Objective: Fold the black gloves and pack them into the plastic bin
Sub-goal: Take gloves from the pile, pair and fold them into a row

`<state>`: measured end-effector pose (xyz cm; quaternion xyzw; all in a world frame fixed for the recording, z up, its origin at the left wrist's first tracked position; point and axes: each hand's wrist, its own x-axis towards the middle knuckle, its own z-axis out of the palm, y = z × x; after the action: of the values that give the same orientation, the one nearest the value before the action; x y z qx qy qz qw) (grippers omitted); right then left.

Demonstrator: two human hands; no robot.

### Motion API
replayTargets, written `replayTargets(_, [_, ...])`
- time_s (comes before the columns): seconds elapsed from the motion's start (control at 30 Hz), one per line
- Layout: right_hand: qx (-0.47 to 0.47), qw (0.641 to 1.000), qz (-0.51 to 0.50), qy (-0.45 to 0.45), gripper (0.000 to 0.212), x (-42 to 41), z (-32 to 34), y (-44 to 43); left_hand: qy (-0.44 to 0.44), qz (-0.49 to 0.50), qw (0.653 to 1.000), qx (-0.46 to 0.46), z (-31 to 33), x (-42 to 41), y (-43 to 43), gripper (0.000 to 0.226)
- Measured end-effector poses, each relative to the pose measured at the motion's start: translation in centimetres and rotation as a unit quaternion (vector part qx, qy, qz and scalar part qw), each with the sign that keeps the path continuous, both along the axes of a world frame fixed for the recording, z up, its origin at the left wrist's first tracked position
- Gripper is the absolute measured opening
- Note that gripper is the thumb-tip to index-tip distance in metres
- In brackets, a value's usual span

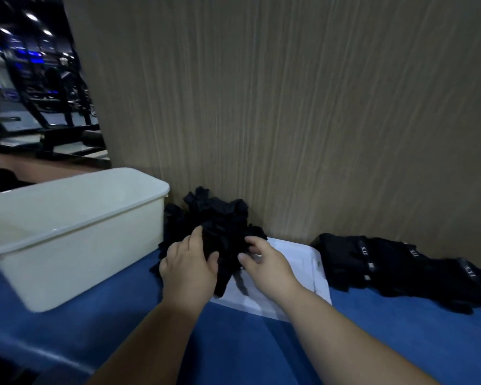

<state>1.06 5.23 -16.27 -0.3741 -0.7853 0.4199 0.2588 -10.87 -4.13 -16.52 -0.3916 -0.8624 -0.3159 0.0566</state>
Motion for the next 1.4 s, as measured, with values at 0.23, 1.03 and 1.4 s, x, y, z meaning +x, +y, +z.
replayTargets(0.23, [-0.074,0.996,0.009,0.046,0.056,-2.0,1.1,0.2,-0.043,-0.03,0.999,0.012,0.3,-0.6,0.4,0.052])
replayTargets(1.03, [-0.165,0.957,-0.056,0.232,0.039,17.6,2.4,-0.5,-0.157,-0.367,0.917,0.006,2.5,13.5,1.6,0.05])
replayTargets(1.4, [-0.157,0.955,-0.082,0.239,0.012,25.4,-0.6,-2.4,-0.201,-0.412,0.888,-0.022,0.2,20.4,4.2,0.039])
